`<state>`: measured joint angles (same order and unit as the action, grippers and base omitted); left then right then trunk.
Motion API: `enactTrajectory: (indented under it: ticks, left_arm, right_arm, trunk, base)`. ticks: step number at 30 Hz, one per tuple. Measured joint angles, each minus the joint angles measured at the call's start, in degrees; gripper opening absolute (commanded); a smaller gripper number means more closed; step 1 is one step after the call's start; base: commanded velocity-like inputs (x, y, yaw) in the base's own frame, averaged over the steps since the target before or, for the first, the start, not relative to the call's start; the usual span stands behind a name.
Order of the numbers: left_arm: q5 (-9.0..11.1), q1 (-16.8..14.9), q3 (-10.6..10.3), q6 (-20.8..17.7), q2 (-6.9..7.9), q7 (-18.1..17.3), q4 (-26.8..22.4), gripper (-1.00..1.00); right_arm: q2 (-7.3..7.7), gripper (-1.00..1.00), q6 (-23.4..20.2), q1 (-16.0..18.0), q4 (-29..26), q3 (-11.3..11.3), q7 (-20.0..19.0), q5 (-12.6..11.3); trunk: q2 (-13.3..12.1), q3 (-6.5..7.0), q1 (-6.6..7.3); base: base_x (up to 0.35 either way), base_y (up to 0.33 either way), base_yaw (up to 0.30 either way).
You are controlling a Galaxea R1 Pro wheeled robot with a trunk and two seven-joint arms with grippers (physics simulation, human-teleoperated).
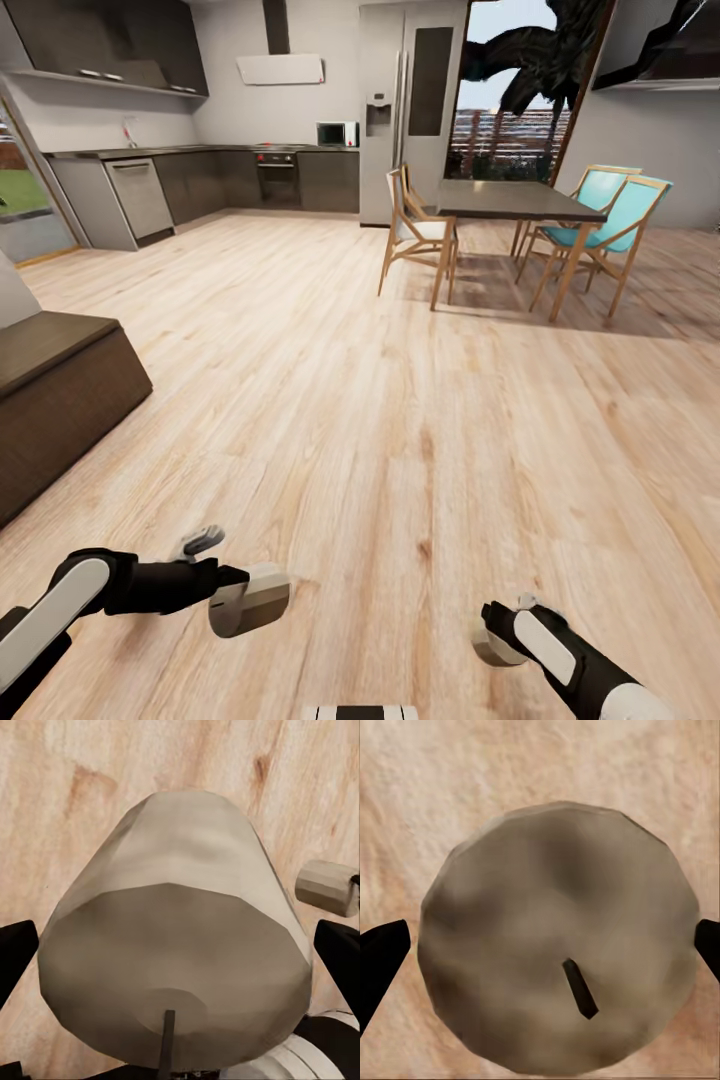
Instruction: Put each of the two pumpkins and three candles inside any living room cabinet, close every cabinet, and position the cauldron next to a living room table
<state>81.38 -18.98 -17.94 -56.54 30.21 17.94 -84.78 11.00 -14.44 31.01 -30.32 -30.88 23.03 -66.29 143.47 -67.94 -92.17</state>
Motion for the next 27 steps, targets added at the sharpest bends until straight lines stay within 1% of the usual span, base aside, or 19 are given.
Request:
enactTrajectory:
  ticks: [1,2,3,4,6,8,10,11,12,14,15,16,17,18,19,21,27]
  left_arm:
    - [-0.15,-0.09,0.01,-0.02,-0.06,2.04,-0.08,-1.00]
    - [-0.63,-0.10,0.01,-0.09,-0.07,2.46,-0.10,-1.00]
    - [0.09,-0.15,0.00,0.08,-0.08,2.70,-0.11,-1.00]
    - [0.22,-0.20,0.00,0.13,-0.08,2.95,-0.09,-1.00]
    - [-0.20,-0.25,-0.01,0.08,-0.05,3.15,-0.06,-1.00]
    - [-0.03,-0.30,-0.04,0.12,-0.04,3.21,-0.06,-1.00]
    - [-0.09,-0.31,-0.07,0.11,-0.03,3.26,-0.06,-1.00]
    - [-0.06,-0.31,-0.07,0.12,-0.03,3.28,-0.06,-1.00]
    - [-0.07,-0.31,-0.07,0.12,-0.03,3.31,-0.06,-1.00]
    - [-0.07,-0.32,-0.09,0.12,-0.03,3.32,-0.06,-1.00]
    - [-0.09,-0.32,-0.09,0.12,-0.03,3.33,-0.06,-1.00]
    - [-0.14,-0.31,-0.08,0.12,-0.03,3.35,-0.06,-1.00]
    - [-0.38,-0.32,-0.06,0.12,-0.03,3.61,-0.06,-1.00]
    - [-0.95,-0.32,-0.04,0.09,-0.04,4.16,-0.06,-1.00]
    - [-1.47,-0.31,-0.01,0.05,-0.06,4.88,-0.06,-1.00]
    - [-1.82,-0.31,0.06,0.09,-0.08,6.33,-0.06,-1.00]
    - [-2.01,-0.31,0.10,0.19,-0.11,9.16,-0.14,-1.00]
  right_arm:
    - [-0.05,-1.00,-2.81,0.00,-3.63,-0.03,4.74,-0.12]
    - [-0.07,-1.00,-3.84,0.00,-4.83,0.00,6.50,0.11]
    - [-0.26,-1.00,-4.69,0.07,-5.93,0.01,7.72,-0.16]
    - [-0.68,-1.00,-6.12,0.42,-7.46,0.08,8.80,-0.36]
    - [-1.27,-1.00,-9.36,2.10,-9.31,0.23,10.21,0.07]
    - [-2.06,-1.00,-11.02,4.20,-9.96,0.25,11.57,-0.01]
    - [-3.33,-1.00,-12.58,6.41,-10.12,0.25,13.37,-0.17]
    - [-3.72,-1.00,-13.22,7.01,-10.12,0.25,13.91,0.06]
    - [-4.61,-1.00,-14.38,8.13,-10.09,0.24,15.08,-0.28]
    - [-6.61,-1.00,-16.31,10.19,-10.31,0.22,17.97,-0.18]
    - [-7.55,-1.00,-16.97,10.89,-10.32,0.20,19.54,-0.23]
    - [-7.98,-1.00,-17.38,11.17,-10.34,0.19,20.32,0.00]
    - [-8.71,-1.00,-17.69,11.61,-10.34,0.18,21.66,-0.13]
    - [-9.27,-1.00,-17.93,11.91,-10.36,0.17,22.74,-0.05]
    - [-9.64,-1.00,-18.13,12.10,-10.36,0.17,23.50,0.00]
    - [-9.99,-1.00,-18.34,12.30,-10.35,0.12,24.30,0.07]
    - [-10.18,-1.00,-18.28,12.43,-10.27,-0.08,24.37,0.07]
  trunk:
    - [-0.01,0.22,0.03]
    - [-0.03,0.44,0.05]
    - [-0.04,0.66,0.08]
    - [-0.05,0.89,0.10]
    - [-0.08,1.34,0.16]
    - [-0.11,1.78,0.21]
    - [-0.13,2.22,0.26]
    - [-0.15,2.44,0.28]
    - [-0.16,2.66,0.31]
    - [-0.19,3.11,0.36]
    - [-0.20,3.33,0.39]
    - [-0.22,3.55,0.41]
    - [-0.23,3.77,0.44]
    - [-0.24,3.99,0.46]
    - [-0.28,4.21,0.50]
    - [-1.07,4.57,0.93]
    - [-3.48,5.65,2.25]
  base:
    - [0.000,0.000,0.000]
    - [0.000,0.000,0.000]
    - [0.000,0.000,0.000]
    - [0.000,0.000,0.000]
    - [0.000,0.000,0.000]
    - [0.000,0.000,0.000]
    - [0.000,0.000,0.000]
    - [0.000,0.000,0.000]
    - [0.000,0.000,0.000]
    - [0.000,0.000,0.000]
    - [0.000,0.000,0.000]
    - [0.000,0.000,0.000]
    - [0.000,0.000,0.000]
    - [0.000,0.000,0.000]
    - [0.000,0.000,0.000]
    - [0.000,0.000,0.000]
    - [0.000,0.000,0.000]
